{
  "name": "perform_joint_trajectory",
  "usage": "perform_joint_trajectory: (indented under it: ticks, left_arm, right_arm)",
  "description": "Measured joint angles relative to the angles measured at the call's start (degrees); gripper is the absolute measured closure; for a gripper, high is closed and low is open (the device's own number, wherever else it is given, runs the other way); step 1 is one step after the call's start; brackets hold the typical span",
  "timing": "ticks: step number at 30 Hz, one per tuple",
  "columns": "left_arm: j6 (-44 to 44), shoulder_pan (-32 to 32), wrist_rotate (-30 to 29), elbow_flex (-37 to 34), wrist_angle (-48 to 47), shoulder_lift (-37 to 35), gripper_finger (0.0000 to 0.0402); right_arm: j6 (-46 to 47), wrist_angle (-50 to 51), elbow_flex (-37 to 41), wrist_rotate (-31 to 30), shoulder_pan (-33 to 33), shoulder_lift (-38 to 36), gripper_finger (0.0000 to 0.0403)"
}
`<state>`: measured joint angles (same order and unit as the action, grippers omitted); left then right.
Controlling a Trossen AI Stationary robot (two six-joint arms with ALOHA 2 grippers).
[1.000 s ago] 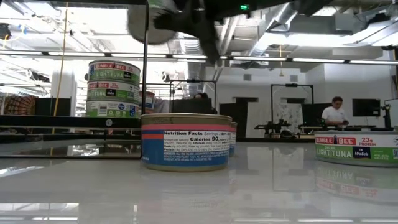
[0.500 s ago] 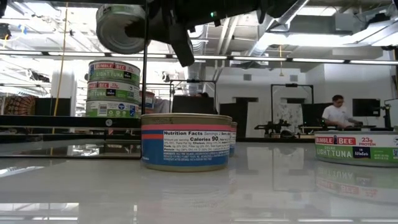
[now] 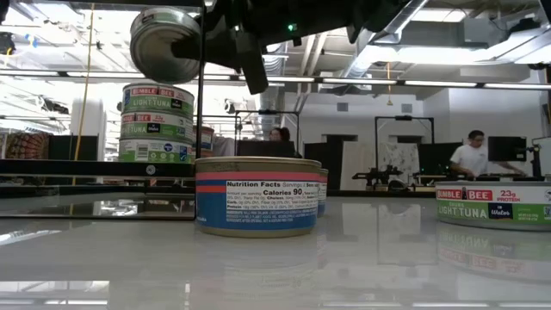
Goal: Stack canned seafood by type on shelf
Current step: Stack the green tuna can on top of the other green tuna can on the shelf
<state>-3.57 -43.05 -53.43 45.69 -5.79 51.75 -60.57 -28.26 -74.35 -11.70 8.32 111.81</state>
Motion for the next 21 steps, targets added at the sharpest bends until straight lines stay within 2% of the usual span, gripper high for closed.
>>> perform_joint_trajectory:
  ticks: [12,21]
  left_arm:
    - [0.04,0.02,0.02,0.0,0.05,0.0,0.0178]
    - [0.19,0.02,0.04,-0.02,0.06,0.0,0.0178]
  right_arm:
    - [2.58,-0.03,0.0,4.6,-0.58,0.0,0.0231]
    - [3.62,-0.01,0.0,4.57,-1.4,0.0,0.0229]
